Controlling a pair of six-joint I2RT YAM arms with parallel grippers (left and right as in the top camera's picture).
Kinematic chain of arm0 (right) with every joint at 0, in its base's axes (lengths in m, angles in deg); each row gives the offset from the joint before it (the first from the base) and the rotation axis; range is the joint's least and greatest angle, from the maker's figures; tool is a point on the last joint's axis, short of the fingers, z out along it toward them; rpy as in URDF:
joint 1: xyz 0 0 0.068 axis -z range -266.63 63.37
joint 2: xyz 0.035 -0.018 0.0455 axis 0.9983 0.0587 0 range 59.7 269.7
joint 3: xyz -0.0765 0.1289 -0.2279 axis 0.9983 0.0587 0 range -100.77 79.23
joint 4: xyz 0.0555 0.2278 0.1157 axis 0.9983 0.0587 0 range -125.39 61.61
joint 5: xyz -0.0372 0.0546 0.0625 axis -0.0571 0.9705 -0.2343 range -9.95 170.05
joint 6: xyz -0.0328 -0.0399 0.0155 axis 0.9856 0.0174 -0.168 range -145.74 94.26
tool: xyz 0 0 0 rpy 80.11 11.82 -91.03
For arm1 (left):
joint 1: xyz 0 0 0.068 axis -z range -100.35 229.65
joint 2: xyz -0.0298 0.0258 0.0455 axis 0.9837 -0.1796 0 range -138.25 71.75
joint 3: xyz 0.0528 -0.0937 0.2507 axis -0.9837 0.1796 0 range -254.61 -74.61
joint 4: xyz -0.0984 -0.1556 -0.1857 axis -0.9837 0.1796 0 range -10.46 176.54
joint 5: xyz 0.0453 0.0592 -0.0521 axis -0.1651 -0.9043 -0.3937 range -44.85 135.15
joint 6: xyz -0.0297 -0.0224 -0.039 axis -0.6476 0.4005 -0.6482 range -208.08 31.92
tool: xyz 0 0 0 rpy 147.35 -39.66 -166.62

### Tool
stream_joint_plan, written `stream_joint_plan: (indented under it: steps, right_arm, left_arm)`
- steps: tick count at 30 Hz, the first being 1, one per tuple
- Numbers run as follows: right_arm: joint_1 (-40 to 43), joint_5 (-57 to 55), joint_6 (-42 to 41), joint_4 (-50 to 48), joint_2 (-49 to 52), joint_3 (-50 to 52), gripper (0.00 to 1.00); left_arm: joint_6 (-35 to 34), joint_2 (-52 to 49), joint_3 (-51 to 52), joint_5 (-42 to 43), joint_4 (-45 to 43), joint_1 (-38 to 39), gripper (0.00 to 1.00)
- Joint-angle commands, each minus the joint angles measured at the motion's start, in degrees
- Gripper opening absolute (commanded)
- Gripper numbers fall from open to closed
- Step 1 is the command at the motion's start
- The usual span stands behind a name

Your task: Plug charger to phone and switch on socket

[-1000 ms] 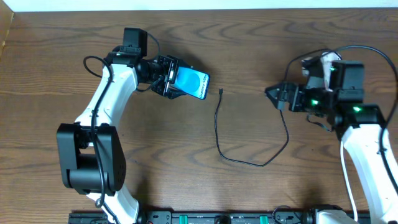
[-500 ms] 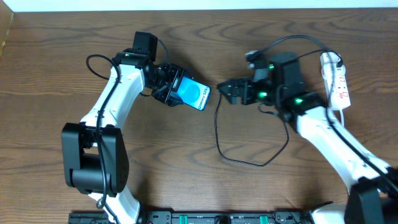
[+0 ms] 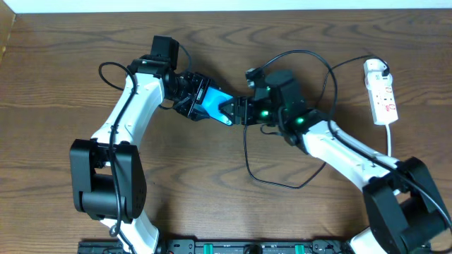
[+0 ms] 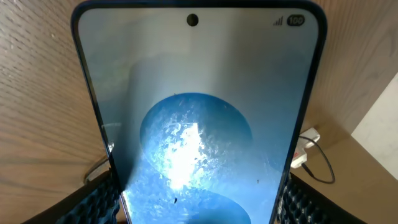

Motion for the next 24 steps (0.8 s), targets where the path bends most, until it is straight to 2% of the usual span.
stream_joint_plan:
  steps: [1,5,14,18,21,24]
  right_arm:
    - [-1.86,-2.58,-3.74,-2.67,2.23,-0.74,0.57]
    - [-2.45,-4.09,-5.25,-6.12,4.26,-0.74,0.49]
    - [-2.49,-6.54,-6.71,-10.29,6.51,-0.74,0.42]
    - [-2.49,-7.15,-7.78,-10.38,6.51,-0.74,0.34]
    - [-2.49,-7.26,-8.59,-10.38,6.51,-0.74,0.23]
    - [-2.49,-7.26,-10.01,-10.34,6.51,-0.74,0.20]
  left_arm:
    - [0.44,1.92,-1.27,2.67,0.13,0.02,0.56]
    - [0.44,1.92,-1.27,2.69,0.13,0.02,0.56]
    - [0.39,1.92,-1.27,2.71,0.11,0.02,0.56]
    - [0.39,1.92,-1.27,2.71,0.11,0.02,0.56]
    - [0.42,1.92,-1.27,2.78,0.11,0.02,0.56]
    - [-0.33,1.92,-1.27,3.13,-0.02,-0.11,0.56]
